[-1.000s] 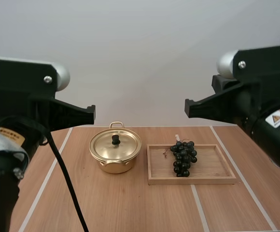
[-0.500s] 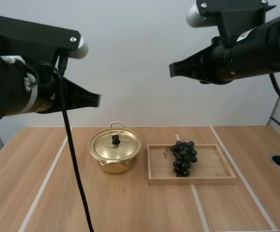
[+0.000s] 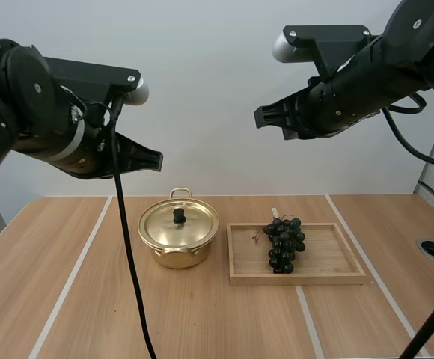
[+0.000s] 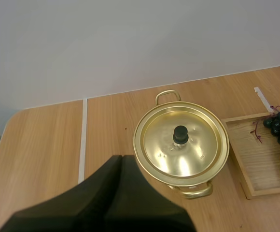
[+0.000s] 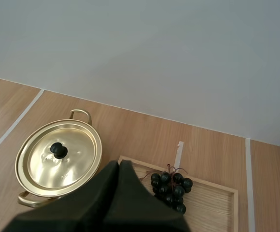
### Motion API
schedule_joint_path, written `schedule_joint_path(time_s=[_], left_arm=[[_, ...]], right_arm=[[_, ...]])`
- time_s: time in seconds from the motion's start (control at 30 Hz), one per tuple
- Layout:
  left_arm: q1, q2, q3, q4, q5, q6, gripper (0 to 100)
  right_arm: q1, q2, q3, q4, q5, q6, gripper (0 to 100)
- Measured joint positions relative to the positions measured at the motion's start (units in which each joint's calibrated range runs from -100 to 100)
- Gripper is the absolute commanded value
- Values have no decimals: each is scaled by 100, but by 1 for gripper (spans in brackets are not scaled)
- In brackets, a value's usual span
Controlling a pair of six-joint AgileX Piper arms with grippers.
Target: Open the pot, put the grape inside, and close it
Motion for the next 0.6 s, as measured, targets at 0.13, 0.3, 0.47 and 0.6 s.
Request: schedule_joint_path(time_s=[0.13,0.3,0.47,0.6], left_arm=[[0,0,-4,-10,-132,428,0],[0,23,-15,-43,-202,1174,0],[0,226,-15,-254,-208,1469,28],[0,663,-15,-718,-222,1808,87]], right_arm=[[0,0,0,-47,-46,-145,0],[0,0,0,-129,-329,-602,0],[0,0,0,-129,-765,-747,0],[0,5,0,-129,-887,-755,54]])
